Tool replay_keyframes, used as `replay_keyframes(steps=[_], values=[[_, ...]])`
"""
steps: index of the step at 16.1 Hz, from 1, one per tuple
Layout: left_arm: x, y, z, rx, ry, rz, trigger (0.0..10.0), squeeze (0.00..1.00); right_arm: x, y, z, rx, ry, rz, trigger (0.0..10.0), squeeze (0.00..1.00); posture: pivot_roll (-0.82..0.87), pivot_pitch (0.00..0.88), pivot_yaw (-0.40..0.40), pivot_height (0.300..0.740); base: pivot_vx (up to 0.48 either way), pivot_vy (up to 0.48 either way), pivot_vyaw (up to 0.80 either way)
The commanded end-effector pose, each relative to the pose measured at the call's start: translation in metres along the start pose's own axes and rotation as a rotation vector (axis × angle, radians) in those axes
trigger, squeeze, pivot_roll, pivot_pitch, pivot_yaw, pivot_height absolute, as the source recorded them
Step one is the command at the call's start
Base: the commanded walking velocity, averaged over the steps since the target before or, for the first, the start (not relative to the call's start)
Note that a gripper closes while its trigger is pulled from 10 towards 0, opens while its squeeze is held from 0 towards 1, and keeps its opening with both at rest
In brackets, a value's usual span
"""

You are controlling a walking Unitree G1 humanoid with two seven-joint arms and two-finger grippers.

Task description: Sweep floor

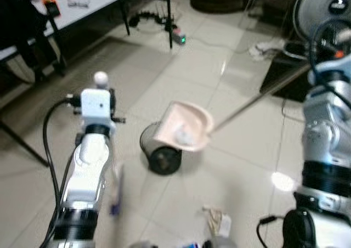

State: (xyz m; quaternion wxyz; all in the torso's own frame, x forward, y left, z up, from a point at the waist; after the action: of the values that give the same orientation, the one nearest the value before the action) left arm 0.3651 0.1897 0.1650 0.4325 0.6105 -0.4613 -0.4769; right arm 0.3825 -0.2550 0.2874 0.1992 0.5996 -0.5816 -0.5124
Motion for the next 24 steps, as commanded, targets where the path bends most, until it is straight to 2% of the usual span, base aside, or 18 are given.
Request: replay_keyframes(steps=[1, 7, 9, 12, 13, 15, 17, 18, 19, 21, 22, 24], values=[[-0.011, 0.007, 0.001, 0.024, 0.021, -0.032, 10.0, 0.00, -0.013, 0.015, -0.004, 0.071, 0.038, -0.027, 10.0, 0.00, -0.07, 0.086, 0.027, 0.740, 0.000, 0.000, 0.00], [-0.017, 0.005, 0.010, 0.012, 0.028, -0.062, 10.0, 0.00, -0.032, 0.012, -0.009, 0.101, 0.113, 0.002, 10.0, 0.00, -0.05, 0.131, 0.021, 0.740, 0.000, 0.000, 0.00], [-0.018, 0.001, 0.014, -0.006, 0.032, -0.074, 10.0, 0.00, -0.045, 0.008, -0.010, 0.118, 0.156, 0.024, 10.0, 0.00, -0.05, 0.150, 0.022, 0.740, 0.000, 0.000, 0.00], [-0.020, 0.000, 0.020, -0.023, 0.029, -0.084, 10.0, 0.00, -0.074, 0.003, -0.007, 0.181, 0.284, 0.081, 10.0, 0.00, -0.03, 0.173, 0.020, 0.740, 0.000, 0.000, 0.00], [-0.020, 0.000, 0.020, -0.023, 0.029, -0.085, 10.0, 0.00, -0.076, 0.003, -0.007, 0.186, 0.292, 0.083, 10.0, 0.00, -0.03, 0.173, 0.020, 0.740, 0.000, 0.000, 0.00], [-0.023, 0.000, 0.024, -0.032, 0.029, -0.094, 10.0, 0.00, -0.101, 0.000, -0.001, 0.238, 0.417, 0.112, 10.0, 0.00, -0.02, 0.184, 0.016, 0.740, 0.000, 0.000, 0.00], [-0.024, 0.000, 0.026, -0.035, 0.030, -0.098, 10.0, 0.00, -0.114, -0.002, 0.003, 0.258, 0.470, 0.122, 10.0, 0.00, -0.01, 0.187, 0.014, 0.740, 0.000, 0.000, 0.00], [-0.025, 0.000, 0.027, -0.038, 0.031, -0.100, 10.0, 0.00, -0.131, -0.006, 0.010, 0.275, 0.548, 0.141, 10.0, 0.00, -0.01, 0.185, 0.013, 0.740, 0.000, 0.000, 0.00], [-0.025, 0.000, 0.027, -0.039, 0.031, -0.100, 10.0, 0.00, -0.137, -0.008, 0.013, 0.280, 0.577, 0.151, 10.0, 0.00, -0.01, 0.185, 0.013, 0.740, 0.000, 0.000, 0.00], [-0.025, 0.001, 0.028, -0.042, 0.027, -0.102, 10.0, 0.00, -0.162, -0.016, 0.035, 0.323, 0.713, 0.199, 10.0, 0.00, -0.01, 0.182, 0.018, 0.740, 0.000, 0.000, 0.00], [-0.024, 0.001, 0.028, -0.043, 0.026, -0.102, 10.0, 0.00, -0.166, -0.017, 0.039, 0.333, 0.736, 0.203, 10.0, 0.00, -0.01, 0.182, 0.018, 0.740, 0.000, 0.000, 0.00], [-0.023, 0.002, 0.027, -0.043, 0.020, -0.100, 10.0, 0.00, -0.180, -0.021, 0.062, 0.369, 0.819, 0.201, 10.0, 0.00, -0.01, 0.179, 0.022, 0.740, 0.000, 0.000, 0.00]])
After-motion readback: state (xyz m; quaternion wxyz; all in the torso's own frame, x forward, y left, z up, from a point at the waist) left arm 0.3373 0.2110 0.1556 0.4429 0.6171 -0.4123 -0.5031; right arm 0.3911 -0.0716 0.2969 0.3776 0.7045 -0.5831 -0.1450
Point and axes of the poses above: a point about 5 cm out from each wrist's last joint towards the gripper, its own z axis pointing back from the gripper into the wrist, its own y axis along the axis of the wrist's last joint, x = y × z, the point moved 6 cm from there along -z, pointing out of the wrist towards the gripper
